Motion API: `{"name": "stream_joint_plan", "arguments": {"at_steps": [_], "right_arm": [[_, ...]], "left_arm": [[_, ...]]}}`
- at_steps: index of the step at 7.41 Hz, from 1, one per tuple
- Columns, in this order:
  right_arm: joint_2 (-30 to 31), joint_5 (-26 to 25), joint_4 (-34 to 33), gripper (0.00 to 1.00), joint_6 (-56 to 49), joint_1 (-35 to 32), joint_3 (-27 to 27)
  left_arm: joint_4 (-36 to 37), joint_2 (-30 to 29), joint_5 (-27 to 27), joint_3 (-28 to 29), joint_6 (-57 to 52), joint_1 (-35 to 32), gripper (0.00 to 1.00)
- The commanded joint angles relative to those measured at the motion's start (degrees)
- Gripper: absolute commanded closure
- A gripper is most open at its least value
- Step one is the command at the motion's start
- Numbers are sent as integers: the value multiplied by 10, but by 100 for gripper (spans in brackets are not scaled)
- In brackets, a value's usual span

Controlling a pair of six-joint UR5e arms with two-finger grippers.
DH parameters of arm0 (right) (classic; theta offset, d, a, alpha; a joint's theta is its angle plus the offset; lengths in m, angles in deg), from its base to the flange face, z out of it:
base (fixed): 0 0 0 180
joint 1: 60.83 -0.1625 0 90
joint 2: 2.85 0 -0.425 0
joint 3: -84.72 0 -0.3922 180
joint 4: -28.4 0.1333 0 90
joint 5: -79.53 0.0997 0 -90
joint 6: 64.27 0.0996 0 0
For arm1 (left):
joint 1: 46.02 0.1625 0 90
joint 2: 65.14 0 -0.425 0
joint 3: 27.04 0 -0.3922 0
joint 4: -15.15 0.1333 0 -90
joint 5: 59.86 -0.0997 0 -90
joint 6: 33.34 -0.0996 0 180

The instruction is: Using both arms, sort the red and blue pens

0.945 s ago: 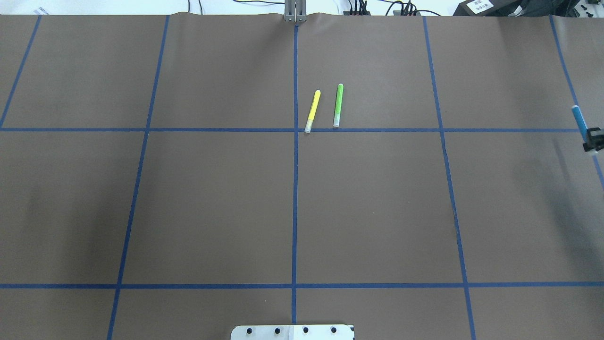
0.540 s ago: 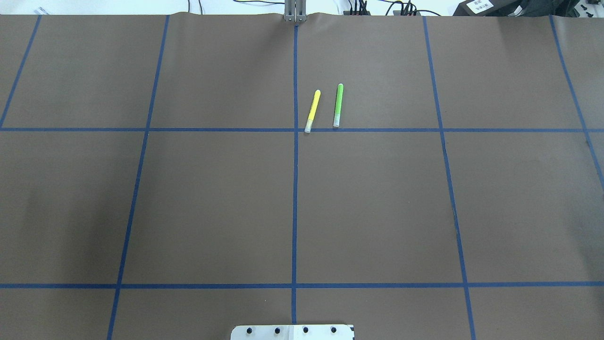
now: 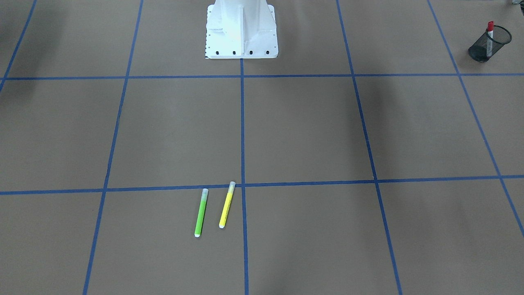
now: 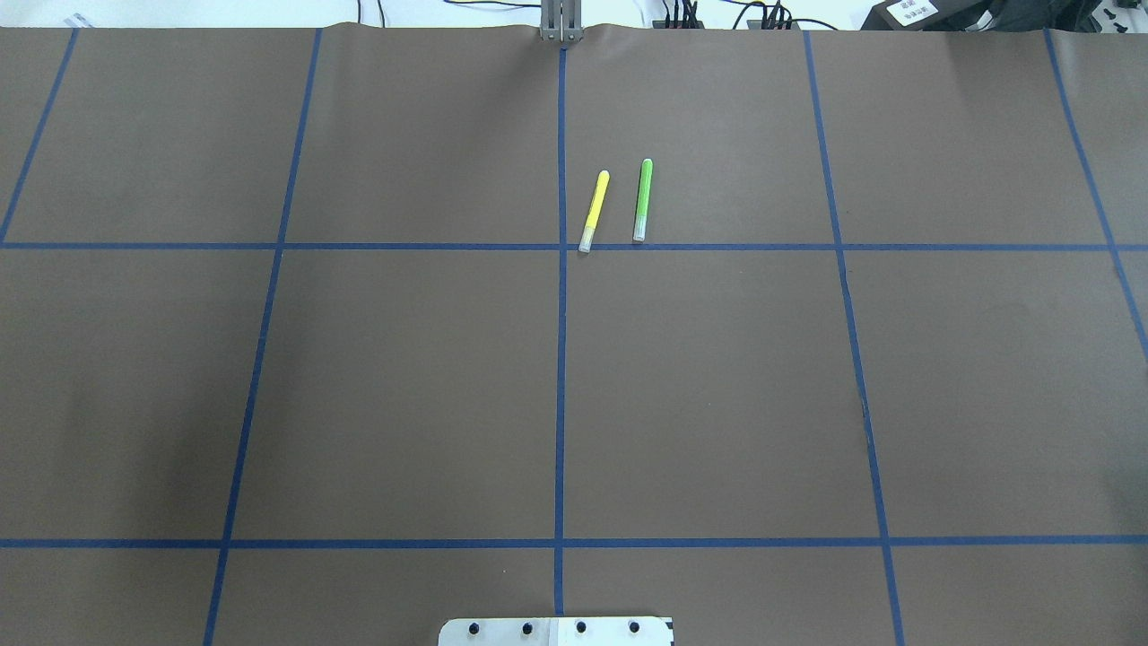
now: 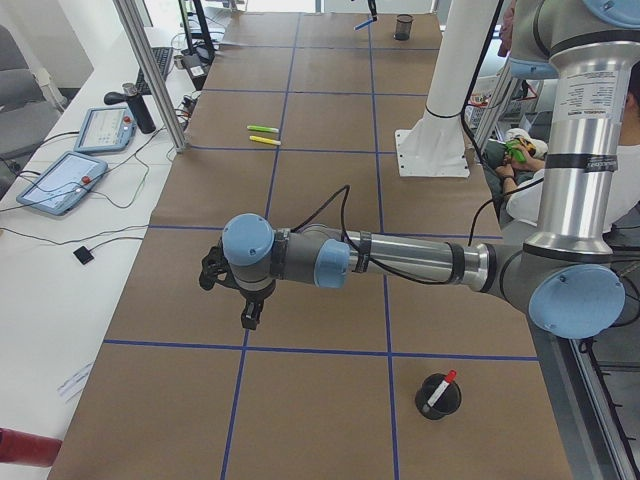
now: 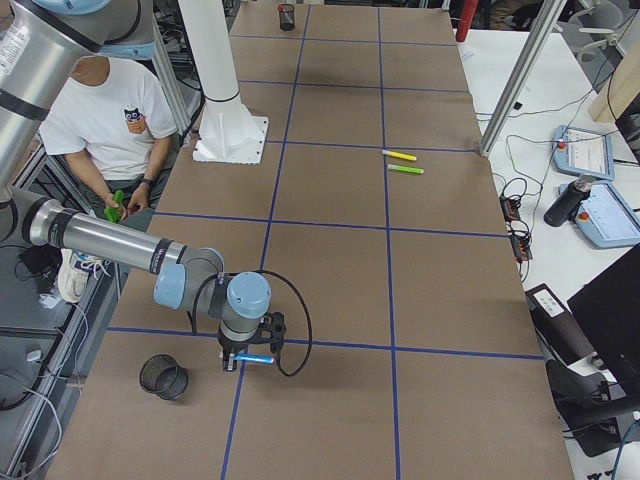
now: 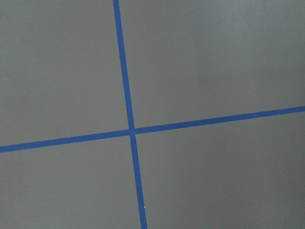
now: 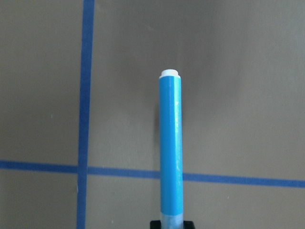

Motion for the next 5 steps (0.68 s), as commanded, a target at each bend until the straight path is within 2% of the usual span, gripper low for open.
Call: {"name": "stream_joint_plan", "arguments": {"at_steps": [1, 2, 5], "right_arm": [[-65, -105, -270, 100, -190, -102, -29], [-69, -121, -317, 100, -199, -110, -30], [-63, -128, -452, 100, -220, -116, -25]], "left_arm": [[4, 16, 13, -36, 1, -1, 0], [1, 16, 13, -37, 1, 0, 0], [-1, 16, 13, -43, 0, -1, 0]]}}
